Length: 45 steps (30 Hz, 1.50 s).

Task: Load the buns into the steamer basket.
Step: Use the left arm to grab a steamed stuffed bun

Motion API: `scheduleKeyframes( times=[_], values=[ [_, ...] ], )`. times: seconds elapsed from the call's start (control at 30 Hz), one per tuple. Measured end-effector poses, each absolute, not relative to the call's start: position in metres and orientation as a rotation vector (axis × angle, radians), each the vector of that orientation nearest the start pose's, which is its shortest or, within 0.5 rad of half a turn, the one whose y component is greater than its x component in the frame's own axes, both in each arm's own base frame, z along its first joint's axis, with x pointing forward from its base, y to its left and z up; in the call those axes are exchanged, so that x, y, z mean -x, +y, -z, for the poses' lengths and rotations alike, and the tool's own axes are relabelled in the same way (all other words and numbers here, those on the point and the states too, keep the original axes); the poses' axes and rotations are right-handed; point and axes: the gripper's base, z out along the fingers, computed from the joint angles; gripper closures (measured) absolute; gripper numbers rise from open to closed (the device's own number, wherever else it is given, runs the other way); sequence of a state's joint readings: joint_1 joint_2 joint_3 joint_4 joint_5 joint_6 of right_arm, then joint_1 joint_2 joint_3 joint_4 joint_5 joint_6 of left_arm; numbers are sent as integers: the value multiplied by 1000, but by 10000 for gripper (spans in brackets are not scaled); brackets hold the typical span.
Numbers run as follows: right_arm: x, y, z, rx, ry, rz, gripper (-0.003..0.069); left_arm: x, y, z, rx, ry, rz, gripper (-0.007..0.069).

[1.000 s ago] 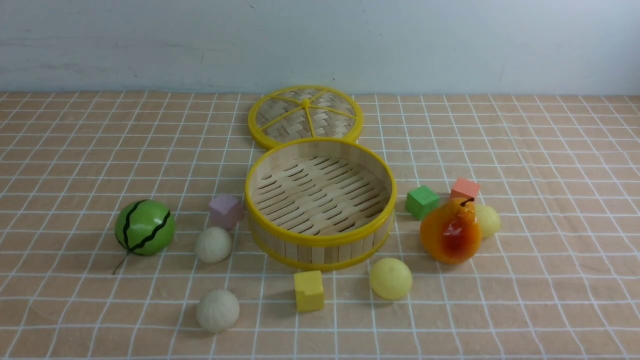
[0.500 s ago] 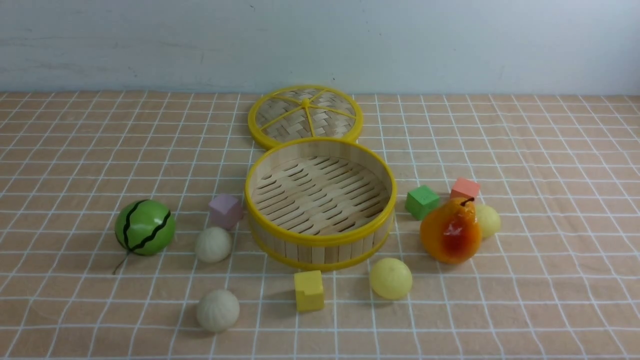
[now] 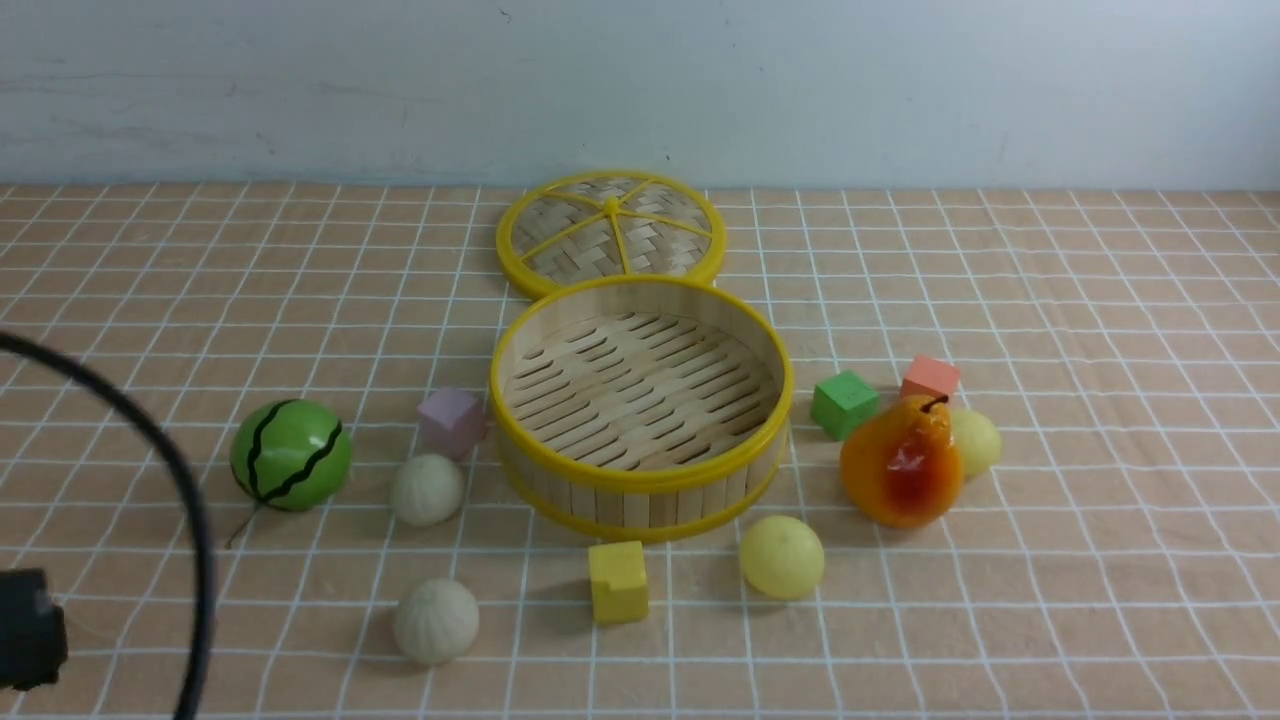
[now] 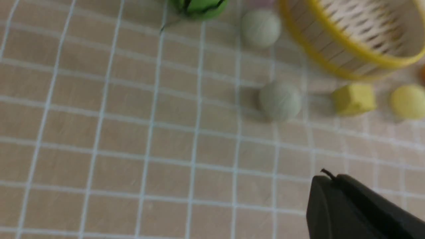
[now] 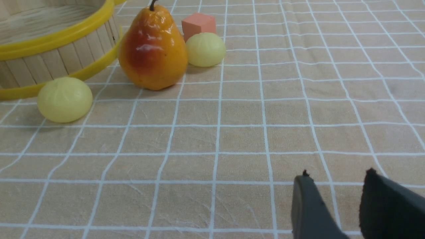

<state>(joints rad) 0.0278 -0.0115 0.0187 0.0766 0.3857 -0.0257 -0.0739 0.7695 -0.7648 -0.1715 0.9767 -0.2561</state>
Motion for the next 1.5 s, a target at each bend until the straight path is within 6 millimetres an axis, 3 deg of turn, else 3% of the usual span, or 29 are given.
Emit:
scheduleKeyframes(
  times=[0.17,0.2,0.27,0.33,0.5,0.7,0.93,1.03,1.27,1.5],
  values=[
    [-52,4,-173,3,1876,-77,419,-205,-34,-296,184,2703,330,638],
    [-52,4,-173,3,1876,-77,419,-209,-36,-292,179,2717,336,638],
    [-52,4,-173,3,1876,-77,419,-225,-53,-287,72,2747,361,638],
    [-52,4,-173,3,1876,-77,419,-240,-86,-280,-93,2760,383,638],
    [-52,4,-173,3,1876,-77,419,-259,-127,-268,-214,2781,357,638],
    [-52,4,-173,3,1876,-77,419,-279,-135,-242,-215,2835,297,606],
    [-52,4,-173,3,1876,-77,419,-295,-134,-217,-281,2830,190,394],
    [-52,4,-173,3,1876,-77,419,-299,-135,-212,-288,2817,182,344],
    [-52,4,-173,3,1876,-77,419,-306,-137,-203,-288,2811,180,340],
    [-52,4,-173,3,1876,-77,419,-309,-139,-190,-293,2842,164,396]
  ],
)
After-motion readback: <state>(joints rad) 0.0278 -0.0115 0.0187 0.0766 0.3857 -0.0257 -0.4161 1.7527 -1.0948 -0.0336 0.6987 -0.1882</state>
